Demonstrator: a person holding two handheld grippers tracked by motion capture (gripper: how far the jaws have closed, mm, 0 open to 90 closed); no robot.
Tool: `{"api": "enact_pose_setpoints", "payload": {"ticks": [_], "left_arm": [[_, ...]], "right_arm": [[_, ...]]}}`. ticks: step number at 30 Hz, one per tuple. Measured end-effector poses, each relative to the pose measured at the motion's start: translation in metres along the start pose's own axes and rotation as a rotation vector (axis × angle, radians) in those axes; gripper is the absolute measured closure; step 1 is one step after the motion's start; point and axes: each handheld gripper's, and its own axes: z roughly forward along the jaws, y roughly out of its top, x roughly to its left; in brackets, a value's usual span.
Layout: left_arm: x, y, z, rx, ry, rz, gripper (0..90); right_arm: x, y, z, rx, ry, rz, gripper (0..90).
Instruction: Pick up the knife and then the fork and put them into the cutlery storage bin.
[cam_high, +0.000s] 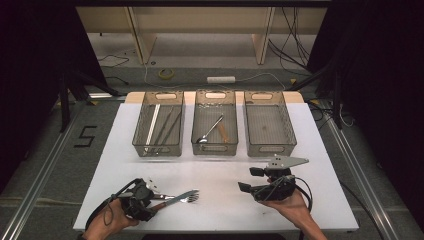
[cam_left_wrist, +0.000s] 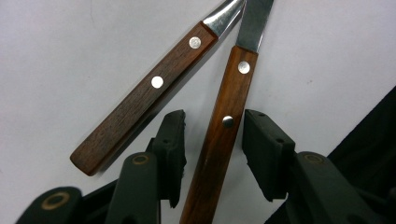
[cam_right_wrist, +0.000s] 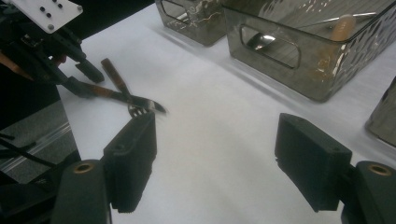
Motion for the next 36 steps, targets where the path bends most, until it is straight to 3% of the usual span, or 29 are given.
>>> {"api": "enact_pose_setpoints", "payload": {"ticks": [23, 34, 36], "left_arm": [[-0.0030, 0.0055, 0.0004, 0.037, -0.032, 0.067, 74.6], [-0.0027, 0.0059, -0.0020, -0.001, -0.030, 0.057, 75.6], [-0.0026, 0.0068, -0.0054, -0.023, -0.049, 0.055, 75.7]], "right_arm": [[0.0004, 0.0002, 0.0015, 0.002, 0.003, 0.000, 31.3], [0.0017, 0.0004, 0.0023, 0.000, 0.009, -0.006, 31.4], [0.0020, 0.0005, 0.0023, 0.000, 0.012, -0.007, 31.4]]}}
